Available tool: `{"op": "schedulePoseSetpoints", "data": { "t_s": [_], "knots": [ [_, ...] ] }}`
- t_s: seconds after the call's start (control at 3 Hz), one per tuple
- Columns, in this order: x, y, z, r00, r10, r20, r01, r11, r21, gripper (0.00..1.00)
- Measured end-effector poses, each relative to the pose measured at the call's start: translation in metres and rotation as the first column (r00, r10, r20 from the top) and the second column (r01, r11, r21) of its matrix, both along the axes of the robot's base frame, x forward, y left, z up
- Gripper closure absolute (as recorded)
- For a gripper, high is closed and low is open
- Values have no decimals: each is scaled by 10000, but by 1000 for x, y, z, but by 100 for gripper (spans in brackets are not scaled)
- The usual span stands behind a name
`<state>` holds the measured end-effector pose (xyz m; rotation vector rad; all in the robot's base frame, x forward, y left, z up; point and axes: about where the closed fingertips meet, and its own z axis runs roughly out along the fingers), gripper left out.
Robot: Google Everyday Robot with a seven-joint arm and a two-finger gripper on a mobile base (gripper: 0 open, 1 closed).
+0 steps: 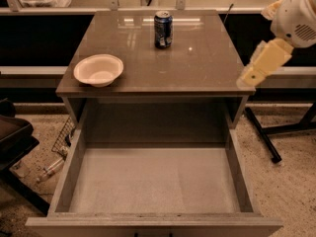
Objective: Place pepsi can into top drawer
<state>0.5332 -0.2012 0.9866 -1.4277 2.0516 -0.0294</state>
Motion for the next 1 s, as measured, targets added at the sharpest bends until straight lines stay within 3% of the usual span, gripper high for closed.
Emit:
{"op": "schedulePoseSetpoints", "data": {
  "t_s": [0.33,0.67,1.0],
  "knots": [
    [93,24,-13,9925,-265,1193,-163,9389,3439,0],
    [150,30,-6,9699,-1000,2220,-279,8603,5091,0],
    [170,25,2,9496,-1608,2691,-101,8423,5389,0]
  ]
}}
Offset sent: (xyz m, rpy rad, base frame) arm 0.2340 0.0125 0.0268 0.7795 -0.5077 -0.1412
